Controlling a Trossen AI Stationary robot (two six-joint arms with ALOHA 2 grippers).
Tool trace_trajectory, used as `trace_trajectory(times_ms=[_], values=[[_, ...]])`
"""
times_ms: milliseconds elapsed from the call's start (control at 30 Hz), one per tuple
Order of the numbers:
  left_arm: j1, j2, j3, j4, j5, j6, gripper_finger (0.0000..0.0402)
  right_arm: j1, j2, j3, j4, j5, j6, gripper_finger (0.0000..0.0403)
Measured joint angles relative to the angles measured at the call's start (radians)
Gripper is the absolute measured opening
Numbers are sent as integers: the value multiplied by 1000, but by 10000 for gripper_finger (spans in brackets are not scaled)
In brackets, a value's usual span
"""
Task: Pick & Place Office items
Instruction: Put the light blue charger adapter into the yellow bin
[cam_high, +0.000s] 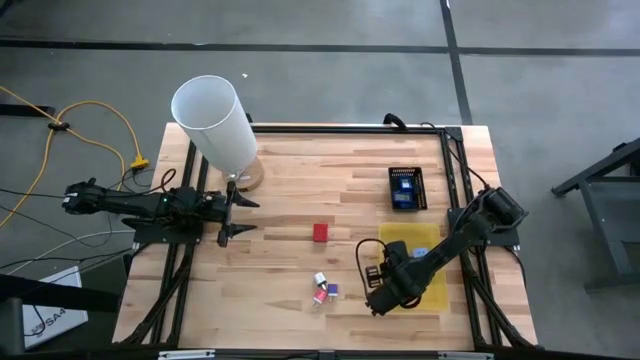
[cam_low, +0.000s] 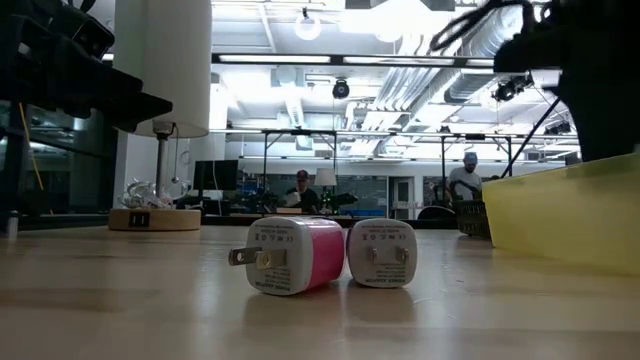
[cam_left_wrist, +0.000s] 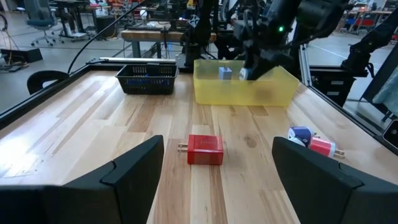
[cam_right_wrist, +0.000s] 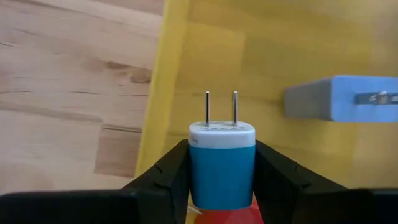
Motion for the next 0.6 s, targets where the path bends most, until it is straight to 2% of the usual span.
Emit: trace_trajectory(times_ms=[300, 600], values=[[0, 0, 0, 1, 0, 0, 293, 0, 0, -109, 153, -22, 14, 132], [0, 0, 0, 1, 0, 0, 293, 0, 0, -117, 160, -21, 23, 138]])
